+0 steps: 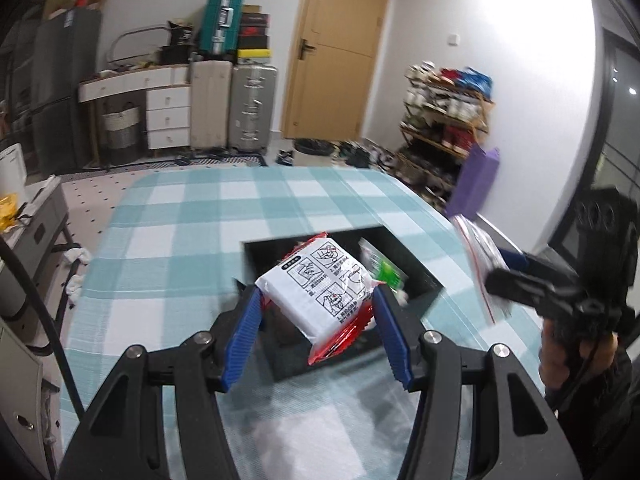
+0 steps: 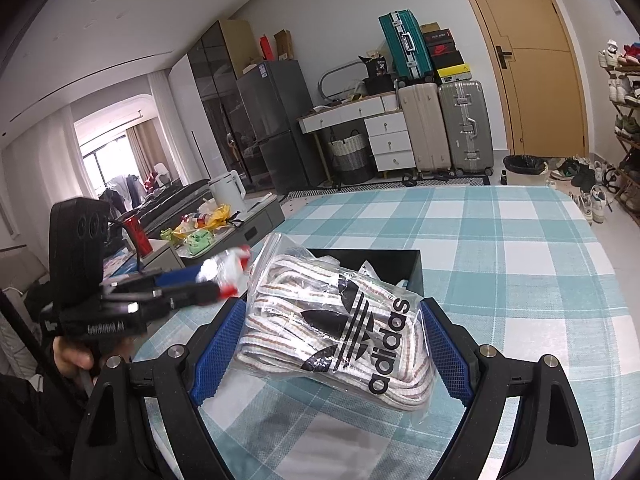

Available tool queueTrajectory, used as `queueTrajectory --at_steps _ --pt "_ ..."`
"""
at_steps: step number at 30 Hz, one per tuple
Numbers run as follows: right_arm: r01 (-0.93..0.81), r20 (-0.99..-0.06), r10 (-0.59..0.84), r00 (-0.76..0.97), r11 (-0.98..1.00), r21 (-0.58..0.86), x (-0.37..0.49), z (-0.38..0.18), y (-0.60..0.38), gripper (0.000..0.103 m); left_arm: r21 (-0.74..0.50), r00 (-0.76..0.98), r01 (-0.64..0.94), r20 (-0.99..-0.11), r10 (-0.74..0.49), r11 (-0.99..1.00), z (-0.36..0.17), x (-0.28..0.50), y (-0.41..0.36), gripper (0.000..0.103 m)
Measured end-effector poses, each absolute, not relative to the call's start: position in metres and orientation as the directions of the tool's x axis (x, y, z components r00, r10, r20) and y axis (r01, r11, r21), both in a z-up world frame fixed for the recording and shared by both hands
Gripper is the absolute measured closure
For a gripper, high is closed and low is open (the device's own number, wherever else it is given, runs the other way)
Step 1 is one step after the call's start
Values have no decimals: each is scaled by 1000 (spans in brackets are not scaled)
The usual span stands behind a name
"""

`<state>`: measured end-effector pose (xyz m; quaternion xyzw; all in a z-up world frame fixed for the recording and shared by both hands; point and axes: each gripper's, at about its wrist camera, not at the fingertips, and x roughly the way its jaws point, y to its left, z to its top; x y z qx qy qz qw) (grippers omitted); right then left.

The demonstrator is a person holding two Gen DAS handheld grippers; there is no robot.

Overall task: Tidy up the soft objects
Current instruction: 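Carry the red-edged packet with left tool while right tool carries the adidas bag over the box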

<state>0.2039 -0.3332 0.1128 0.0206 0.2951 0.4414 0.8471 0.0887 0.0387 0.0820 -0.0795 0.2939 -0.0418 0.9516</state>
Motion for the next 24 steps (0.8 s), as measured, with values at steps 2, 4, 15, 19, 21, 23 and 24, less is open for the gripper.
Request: queueTrajectory --at_steps 2,4,15,19,21,23,24 --pt "-737 -484 760 433 608 296 206 112 -329 15 -165 827 1 -555 -93 986 82 94 47 47" --pt "-739 -482 762 432 606 296 206 112 -329 15 -172 828 -24 -556 -77 985 80 100 54 47" --pt "-750 -481 759 439 604 269 220 113 -297 15 -176 821 -92 -570 -25 980 68 135 68 47" --pt "-755 -488 747 451 611 238 224 113 -286 15 -190 816 -94 -577 -34 977 63 147 69 47" --pt "-759 -492 746 448 608 231 227 112 -280 15 -201 814 -88 -579 -46 976 60 153 68 47" --pt "-764 -496 748 441 603 229 230 110 -275 15 -205 808 -81 -586 -56 975 58 157 66 47" --pt "-766 -501 746 439 602 225 231 109 -273 15 -206 807 -76 -588 -61 976 57 160 65 47"
